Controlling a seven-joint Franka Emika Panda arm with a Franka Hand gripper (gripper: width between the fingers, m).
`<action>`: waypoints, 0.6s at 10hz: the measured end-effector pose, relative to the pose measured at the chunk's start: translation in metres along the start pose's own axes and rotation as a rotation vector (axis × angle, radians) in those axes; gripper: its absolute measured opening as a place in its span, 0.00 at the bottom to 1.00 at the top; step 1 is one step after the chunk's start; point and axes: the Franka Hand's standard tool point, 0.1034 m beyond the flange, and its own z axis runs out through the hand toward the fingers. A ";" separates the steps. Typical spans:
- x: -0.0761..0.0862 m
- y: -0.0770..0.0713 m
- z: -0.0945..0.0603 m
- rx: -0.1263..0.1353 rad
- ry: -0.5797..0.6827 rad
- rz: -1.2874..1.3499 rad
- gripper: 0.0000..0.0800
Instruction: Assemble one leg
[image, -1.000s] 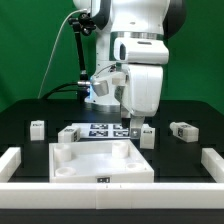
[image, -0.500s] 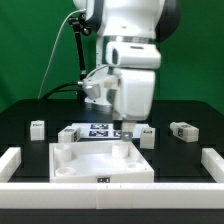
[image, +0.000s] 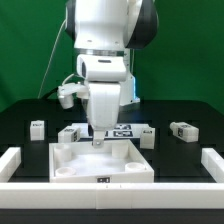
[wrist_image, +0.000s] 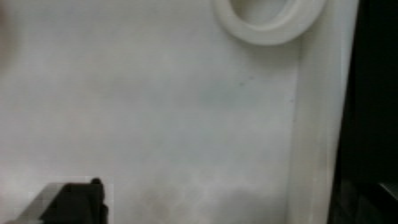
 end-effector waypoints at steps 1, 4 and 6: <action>-0.002 -0.003 0.004 0.008 0.003 0.007 0.81; -0.002 -0.005 0.007 0.011 0.006 0.010 0.81; -0.002 -0.005 0.008 0.011 0.006 0.009 0.81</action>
Offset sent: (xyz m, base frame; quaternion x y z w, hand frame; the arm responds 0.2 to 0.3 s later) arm -0.0020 -0.0001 0.0013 -0.0224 0.0010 0.0096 0.9997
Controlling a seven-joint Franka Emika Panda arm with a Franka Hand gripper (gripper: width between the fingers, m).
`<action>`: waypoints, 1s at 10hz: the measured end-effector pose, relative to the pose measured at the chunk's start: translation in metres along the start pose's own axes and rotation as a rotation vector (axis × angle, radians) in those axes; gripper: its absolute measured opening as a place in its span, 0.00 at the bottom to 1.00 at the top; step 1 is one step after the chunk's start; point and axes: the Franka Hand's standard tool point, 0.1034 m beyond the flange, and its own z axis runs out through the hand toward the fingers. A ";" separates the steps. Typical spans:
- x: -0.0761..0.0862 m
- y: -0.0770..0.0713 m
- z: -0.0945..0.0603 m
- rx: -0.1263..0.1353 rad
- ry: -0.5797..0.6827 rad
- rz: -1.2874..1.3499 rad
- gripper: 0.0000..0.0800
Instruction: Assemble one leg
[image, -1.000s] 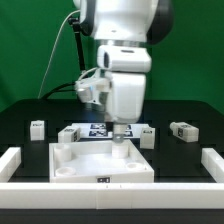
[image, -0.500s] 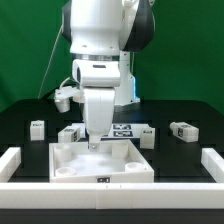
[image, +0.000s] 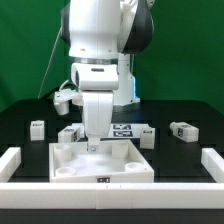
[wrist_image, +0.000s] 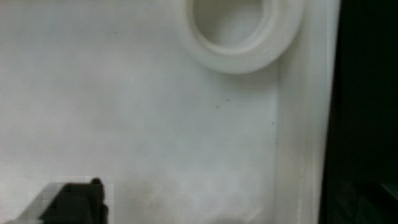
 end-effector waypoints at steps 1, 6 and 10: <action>0.000 0.000 0.000 0.000 0.000 0.000 0.81; 0.004 -0.020 0.022 0.044 0.021 -0.004 0.81; 0.004 -0.020 0.022 0.044 0.021 -0.004 0.64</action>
Offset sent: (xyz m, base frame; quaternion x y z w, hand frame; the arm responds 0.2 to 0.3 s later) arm -0.0205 0.0013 -0.0220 0.0140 0.0242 -0.0221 0.9994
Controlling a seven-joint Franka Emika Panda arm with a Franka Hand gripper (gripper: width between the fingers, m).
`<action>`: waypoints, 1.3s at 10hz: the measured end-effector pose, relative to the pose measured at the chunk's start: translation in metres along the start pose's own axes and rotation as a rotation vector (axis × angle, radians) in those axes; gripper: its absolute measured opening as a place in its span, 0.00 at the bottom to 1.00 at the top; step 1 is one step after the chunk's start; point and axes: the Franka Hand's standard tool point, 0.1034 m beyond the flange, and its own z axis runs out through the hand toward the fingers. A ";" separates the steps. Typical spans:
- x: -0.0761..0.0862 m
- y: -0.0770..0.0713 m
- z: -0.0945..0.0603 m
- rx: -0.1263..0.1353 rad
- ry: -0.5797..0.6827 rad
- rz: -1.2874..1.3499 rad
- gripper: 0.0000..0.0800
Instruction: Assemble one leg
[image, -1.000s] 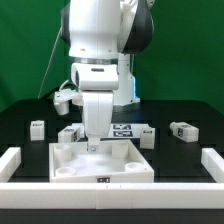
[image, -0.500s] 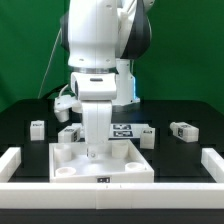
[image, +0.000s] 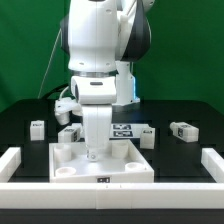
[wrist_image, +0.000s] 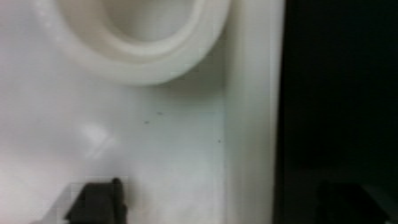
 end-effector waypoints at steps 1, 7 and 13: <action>0.000 0.000 0.000 0.000 0.000 0.000 0.47; 0.000 0.003 -0.002 -0.012 -0.001 0.000 0.07; 0.022 0.007 -0.002 -0.024 0.010 0.052 0.07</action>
Offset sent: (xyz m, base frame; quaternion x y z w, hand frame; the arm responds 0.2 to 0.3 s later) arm 0.0000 0.0000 0.0000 0.0000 0.0000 0.0000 1.0000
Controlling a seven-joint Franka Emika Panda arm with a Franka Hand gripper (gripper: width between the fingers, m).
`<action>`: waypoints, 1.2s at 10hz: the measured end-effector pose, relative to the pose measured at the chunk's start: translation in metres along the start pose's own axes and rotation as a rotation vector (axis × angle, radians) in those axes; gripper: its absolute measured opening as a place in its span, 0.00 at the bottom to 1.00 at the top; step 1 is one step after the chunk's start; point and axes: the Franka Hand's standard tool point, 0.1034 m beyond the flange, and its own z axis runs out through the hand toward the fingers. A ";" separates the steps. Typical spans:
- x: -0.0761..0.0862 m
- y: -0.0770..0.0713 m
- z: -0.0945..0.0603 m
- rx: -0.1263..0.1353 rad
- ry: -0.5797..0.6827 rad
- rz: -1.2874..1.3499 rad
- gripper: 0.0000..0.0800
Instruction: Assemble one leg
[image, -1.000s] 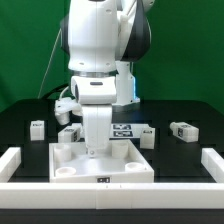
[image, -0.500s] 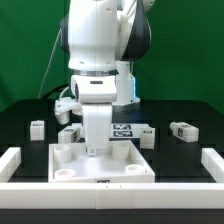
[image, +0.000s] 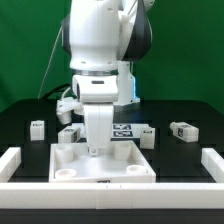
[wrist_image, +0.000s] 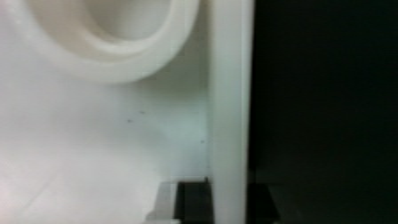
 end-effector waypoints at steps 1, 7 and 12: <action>0.013 0.003 0.000 -0.002 0.004 0.012 0.07; 0.094 0.024 -0.004 0.002 0.013 0.072 0.07; 0.110 0.027 -0.004 0.008 0.011 0.089 0.07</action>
Offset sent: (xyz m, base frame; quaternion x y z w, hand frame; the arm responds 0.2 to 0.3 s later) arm 0.0158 0.0586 -0.0041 0.0009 0.0041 0.0381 0.9993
